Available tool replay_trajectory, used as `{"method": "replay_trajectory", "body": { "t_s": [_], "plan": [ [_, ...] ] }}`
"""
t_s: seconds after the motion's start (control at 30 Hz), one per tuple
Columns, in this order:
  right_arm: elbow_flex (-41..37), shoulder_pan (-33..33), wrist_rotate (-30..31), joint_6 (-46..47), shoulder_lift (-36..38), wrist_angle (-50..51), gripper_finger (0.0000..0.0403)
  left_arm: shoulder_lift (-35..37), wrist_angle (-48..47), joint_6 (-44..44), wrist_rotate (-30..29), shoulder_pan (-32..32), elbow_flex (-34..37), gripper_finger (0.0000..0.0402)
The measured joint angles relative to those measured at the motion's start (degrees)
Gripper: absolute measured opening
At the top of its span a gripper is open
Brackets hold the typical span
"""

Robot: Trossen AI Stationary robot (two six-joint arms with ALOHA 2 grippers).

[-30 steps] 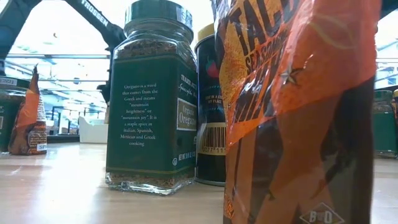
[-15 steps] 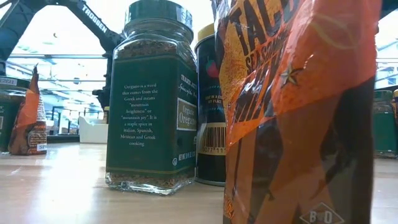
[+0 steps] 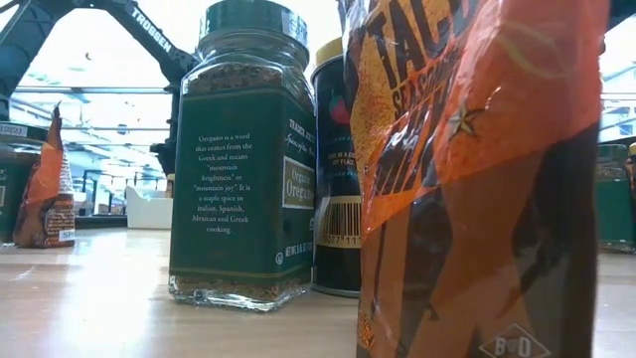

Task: Sort spices by type
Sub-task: Put the top left yellow seasoning bottle into the left white bin, then put the bottom yellow seasoning bottle into the left white bin

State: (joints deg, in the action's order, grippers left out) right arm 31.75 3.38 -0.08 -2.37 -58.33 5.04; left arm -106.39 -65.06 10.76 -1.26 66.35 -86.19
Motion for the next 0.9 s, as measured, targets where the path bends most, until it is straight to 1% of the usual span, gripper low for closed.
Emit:
{"method": "replay_trajectory", "body": {
  "t_s": [0.23,0.33,0.53,0.83,0.9],
  "plan": [
    [0.0,0.0,0.0,0.0,0.0,0.0,0.0141,0.0,0.0,2.2,0.1,0.0,0.0,0.0332],
    [0.0,0.0,0.0,0.0,0.0,0.0,0.0141,0.4,0.0,3.4,0.1,0.0,0.0,0.0346],
    [0.0,0.0,0.0,0.2,0.0,-0.1,0.0141,3.3,1.6,4.8,-0.8,0.0,0.1,0.0350],
    [0.0,0.0,0.0,0.9,0.0,-0.1,0.0141,12.2,11.5,8.1,-1.3,-1.8,0.0,0.0350],
    [0.0,0.0,0.0,0.9,0.0,-0.1,0.0141,14.5,13.7,8.1,0.5,-2.8,0.0,0.0350]
  ]
}}
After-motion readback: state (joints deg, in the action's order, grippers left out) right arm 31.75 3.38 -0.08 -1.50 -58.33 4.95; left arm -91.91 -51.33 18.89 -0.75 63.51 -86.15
